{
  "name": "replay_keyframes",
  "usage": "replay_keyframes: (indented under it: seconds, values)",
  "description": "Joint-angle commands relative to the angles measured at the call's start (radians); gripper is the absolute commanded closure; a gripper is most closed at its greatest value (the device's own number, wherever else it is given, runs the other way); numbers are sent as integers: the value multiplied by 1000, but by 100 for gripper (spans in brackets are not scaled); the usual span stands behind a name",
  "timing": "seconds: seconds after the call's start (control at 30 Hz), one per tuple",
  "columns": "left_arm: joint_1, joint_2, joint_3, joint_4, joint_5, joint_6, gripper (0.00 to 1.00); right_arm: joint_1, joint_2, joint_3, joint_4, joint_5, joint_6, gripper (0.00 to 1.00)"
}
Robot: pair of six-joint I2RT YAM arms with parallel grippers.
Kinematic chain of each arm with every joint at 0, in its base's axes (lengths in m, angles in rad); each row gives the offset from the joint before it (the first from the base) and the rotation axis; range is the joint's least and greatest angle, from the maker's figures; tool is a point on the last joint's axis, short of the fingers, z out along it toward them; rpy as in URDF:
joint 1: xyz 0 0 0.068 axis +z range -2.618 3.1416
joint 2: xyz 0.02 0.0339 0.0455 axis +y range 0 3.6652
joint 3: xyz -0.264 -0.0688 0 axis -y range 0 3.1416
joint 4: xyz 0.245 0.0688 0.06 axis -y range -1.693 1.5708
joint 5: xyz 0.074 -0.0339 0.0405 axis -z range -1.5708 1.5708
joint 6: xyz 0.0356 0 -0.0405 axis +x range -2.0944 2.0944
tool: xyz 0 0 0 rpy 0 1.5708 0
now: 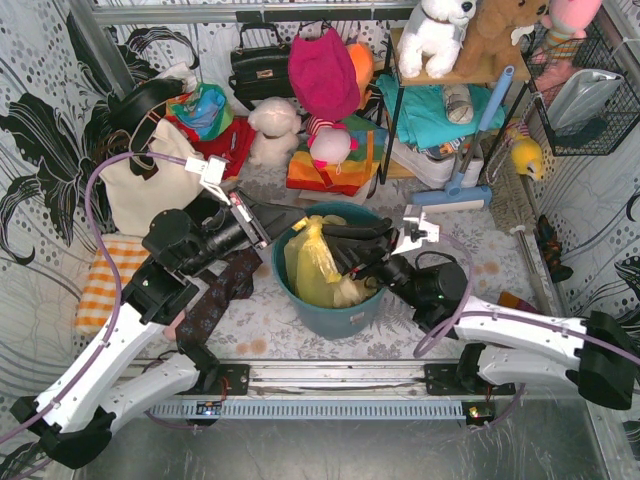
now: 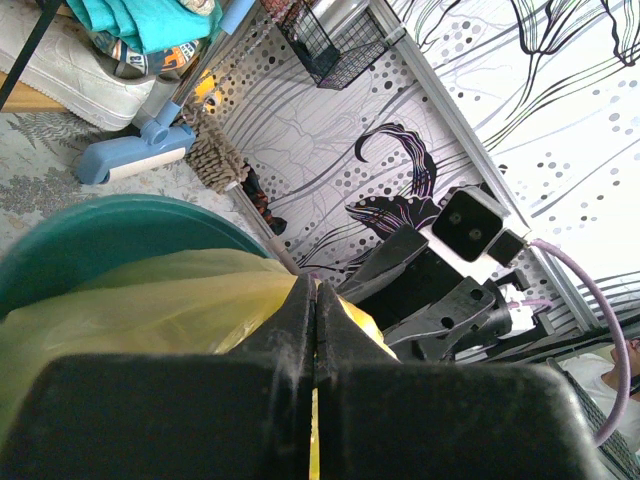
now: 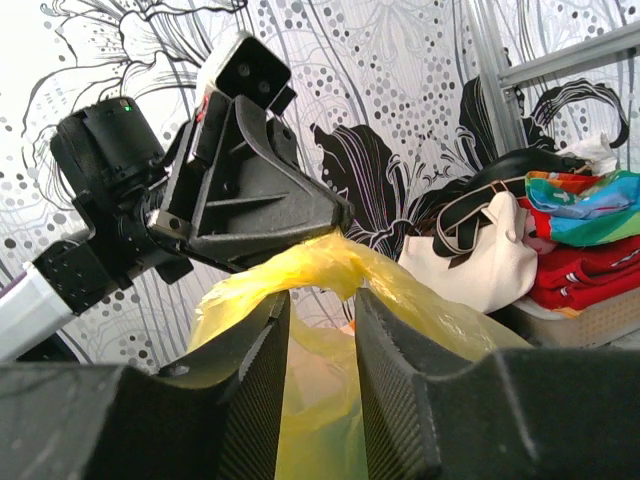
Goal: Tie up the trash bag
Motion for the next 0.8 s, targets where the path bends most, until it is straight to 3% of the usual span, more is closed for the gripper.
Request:
replay_keyframes:
  seconds: [0.0,0.5,0.77]
  values:
    - [-5,3,19,66,-2,21,100,3,-103,-7,-185,46,56,66]
    - [-5,4,21,50,-21,34,100,2,-338,322,-1164,247,289,54]
    - [-5,4,22,51,-19,32,100,3,-265,516,-1371,66,334,41]
